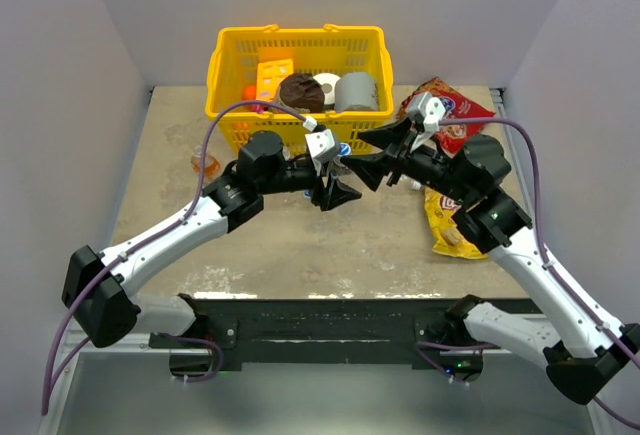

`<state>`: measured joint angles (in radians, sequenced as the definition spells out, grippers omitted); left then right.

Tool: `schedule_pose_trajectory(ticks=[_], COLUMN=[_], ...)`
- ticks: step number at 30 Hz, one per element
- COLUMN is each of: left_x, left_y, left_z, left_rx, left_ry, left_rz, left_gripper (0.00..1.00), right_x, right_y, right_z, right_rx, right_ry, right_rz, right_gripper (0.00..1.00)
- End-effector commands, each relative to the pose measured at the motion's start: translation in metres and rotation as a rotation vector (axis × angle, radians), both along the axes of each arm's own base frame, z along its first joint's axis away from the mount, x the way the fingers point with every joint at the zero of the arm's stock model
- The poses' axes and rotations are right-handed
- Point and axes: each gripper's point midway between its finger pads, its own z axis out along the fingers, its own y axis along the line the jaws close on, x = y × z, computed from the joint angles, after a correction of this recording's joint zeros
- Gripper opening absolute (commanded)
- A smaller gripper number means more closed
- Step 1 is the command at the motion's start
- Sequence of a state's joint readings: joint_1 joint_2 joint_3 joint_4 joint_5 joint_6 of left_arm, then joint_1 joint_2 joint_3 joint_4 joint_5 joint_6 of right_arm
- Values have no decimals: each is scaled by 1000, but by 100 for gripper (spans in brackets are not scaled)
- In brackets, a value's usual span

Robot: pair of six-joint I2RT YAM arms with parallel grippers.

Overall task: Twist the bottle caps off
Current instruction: Unscrew the bottle cap from the plastic bottle.

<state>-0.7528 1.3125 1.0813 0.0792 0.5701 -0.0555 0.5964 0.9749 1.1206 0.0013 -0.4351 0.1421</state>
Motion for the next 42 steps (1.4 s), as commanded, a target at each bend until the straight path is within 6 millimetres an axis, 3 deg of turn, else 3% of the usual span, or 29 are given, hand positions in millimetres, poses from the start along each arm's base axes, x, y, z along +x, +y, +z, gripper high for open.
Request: schedule_pose_trajectory(ticks=[1, 22, 27, 31, 34, 37, 42], left_x=[5, 6, 6, 4, -3, -21, -72], left_y=[1, 1, 1, 1, -1, -4, -5], left_z=[5, 3, 4, 4, 6, 11, 21], left_rx=[-5, 5, 4, 5, 2, -20, -79], left_ry=[-37, -35, -37, -40, -47, -50, -70], left_rz=[16, 17, 14, -1, -40, -147, -457], left_gripper=[27, 26, 26, 26, 26, 26, 26], right_x=[4, 11, 8, 1, -7, -23, -51], right_y=[6, 18, 18, 21, 26, 33, 32], right_z=[10, -7, -4, -3, -1, -3, 0], right_rx=[27, -33, -21, -14, -11, -34, -31], right_ry=[-29, 5, -4, -13, -19, -27, -16], right_rz=[-6, 17, 26, 68, 126, 262, 529], right_gripper=[65, 58, 41, 14, 3, 0, 0])
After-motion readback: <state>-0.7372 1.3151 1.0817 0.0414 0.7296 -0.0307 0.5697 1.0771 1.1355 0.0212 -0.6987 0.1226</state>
